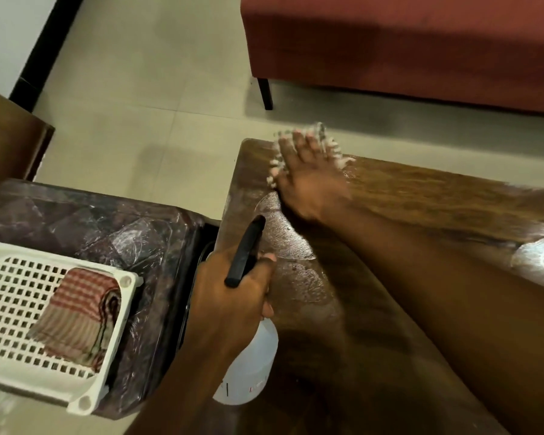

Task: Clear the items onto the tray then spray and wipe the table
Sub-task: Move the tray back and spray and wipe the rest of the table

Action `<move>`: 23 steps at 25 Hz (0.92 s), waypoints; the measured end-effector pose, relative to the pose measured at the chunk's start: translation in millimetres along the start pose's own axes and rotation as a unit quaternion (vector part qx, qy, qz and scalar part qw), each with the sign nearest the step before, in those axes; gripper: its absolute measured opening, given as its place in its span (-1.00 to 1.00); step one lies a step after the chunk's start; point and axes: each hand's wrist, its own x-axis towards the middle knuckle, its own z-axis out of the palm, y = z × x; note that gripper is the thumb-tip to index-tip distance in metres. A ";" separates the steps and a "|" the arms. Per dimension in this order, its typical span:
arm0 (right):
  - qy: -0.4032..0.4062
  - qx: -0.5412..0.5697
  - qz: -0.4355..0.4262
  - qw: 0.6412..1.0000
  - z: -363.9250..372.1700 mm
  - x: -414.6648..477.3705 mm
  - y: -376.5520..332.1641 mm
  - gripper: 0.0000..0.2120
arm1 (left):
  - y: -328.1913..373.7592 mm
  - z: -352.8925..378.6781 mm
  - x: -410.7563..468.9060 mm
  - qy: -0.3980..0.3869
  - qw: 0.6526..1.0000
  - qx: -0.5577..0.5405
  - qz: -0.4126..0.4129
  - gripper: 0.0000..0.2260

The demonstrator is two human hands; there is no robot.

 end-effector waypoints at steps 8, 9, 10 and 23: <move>-0.104 -0.122 -0.372 0.914 -3.3 -30.1 11.0 -0.39 | -19.4 -15.9 -25.7 -0.008 1.000 -0.001 -0.009 -0.85; -0.082 -0.104 -0.307 0.942 -5.2 -32.9 27.5 -0.39 | -21.4 -17.7 -29.7 -0.006 1.000 -0.004 -0.013 -0.84; -0.042 -0.074 -0.224 0.971 -6.0 -37.4 39.9 -0.38 | -22.1 -19.0 -34.5 -0.004 1.000 -0.007 -0.018 -0.83; 0.076 0.002 0.010 0.997 54.8 -197.0 81.8 -0.36 | -66.0 -22.2 -97.1 -0.048 0.997 0.042 -0.038 -0.61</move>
